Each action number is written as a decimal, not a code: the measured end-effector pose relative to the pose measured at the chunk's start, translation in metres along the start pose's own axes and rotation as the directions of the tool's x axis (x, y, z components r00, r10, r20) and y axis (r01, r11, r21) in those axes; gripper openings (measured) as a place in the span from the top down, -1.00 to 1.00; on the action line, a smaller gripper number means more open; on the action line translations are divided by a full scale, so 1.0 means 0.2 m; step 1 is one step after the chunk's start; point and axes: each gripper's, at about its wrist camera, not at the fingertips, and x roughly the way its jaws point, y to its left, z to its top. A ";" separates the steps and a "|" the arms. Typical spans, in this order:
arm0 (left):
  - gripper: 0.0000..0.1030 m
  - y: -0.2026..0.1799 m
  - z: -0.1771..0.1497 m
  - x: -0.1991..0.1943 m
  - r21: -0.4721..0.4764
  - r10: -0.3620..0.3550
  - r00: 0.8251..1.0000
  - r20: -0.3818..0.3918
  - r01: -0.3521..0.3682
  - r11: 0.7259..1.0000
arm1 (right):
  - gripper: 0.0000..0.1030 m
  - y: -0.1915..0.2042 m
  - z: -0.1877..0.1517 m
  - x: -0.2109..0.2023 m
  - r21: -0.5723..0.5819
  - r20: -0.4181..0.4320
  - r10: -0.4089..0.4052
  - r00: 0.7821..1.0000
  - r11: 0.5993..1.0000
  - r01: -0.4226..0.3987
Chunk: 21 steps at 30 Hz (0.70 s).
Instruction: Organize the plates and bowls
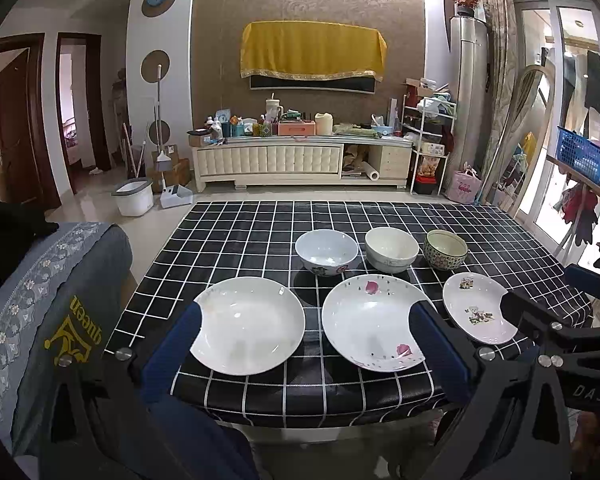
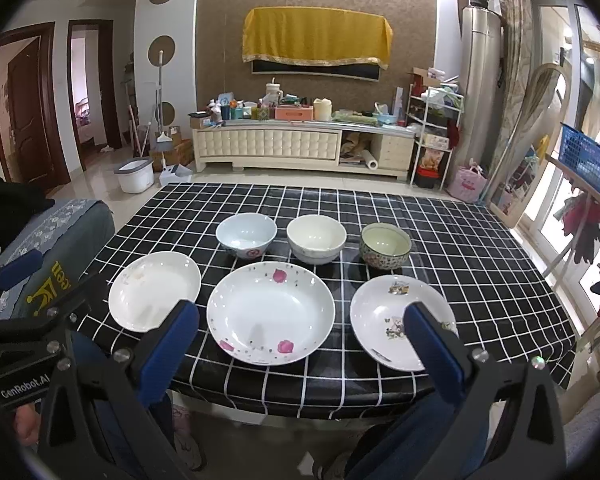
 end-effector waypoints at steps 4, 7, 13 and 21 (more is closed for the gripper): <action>-0.99 0.00 0.00 0.01 0.001 0.003 1.000 -0.006 -0.003 1.000 | -1.00 0.00 0.00 0.00 0.000 -0.001 -0.001 1.000 1.000 0.001; -0.99 0.00 0.00 0.00 0.005 0.004 1.000 -0.008 -0.004 1.000 | -1.00 0.00 -0.01 0.01 0.003 -0.002 0.002 1.000 1.000 -0.002; -0.99 0.00 -0.01 0.00 0.002 0.000 1.000 -0.014 0.000 1.000 | -1.00 0.00 -0.01 0.01 0.005 -0.004 0.005 1.000 1.000 -0.005; -0.99 0.00 -0.01 0.00 -0.002 -0.008 1.000 -0.021 0.008 1.000 | -1.00 -0.01 -0.02 0.02 0.007 -0.010 0.005 1.000 1.000 -0.005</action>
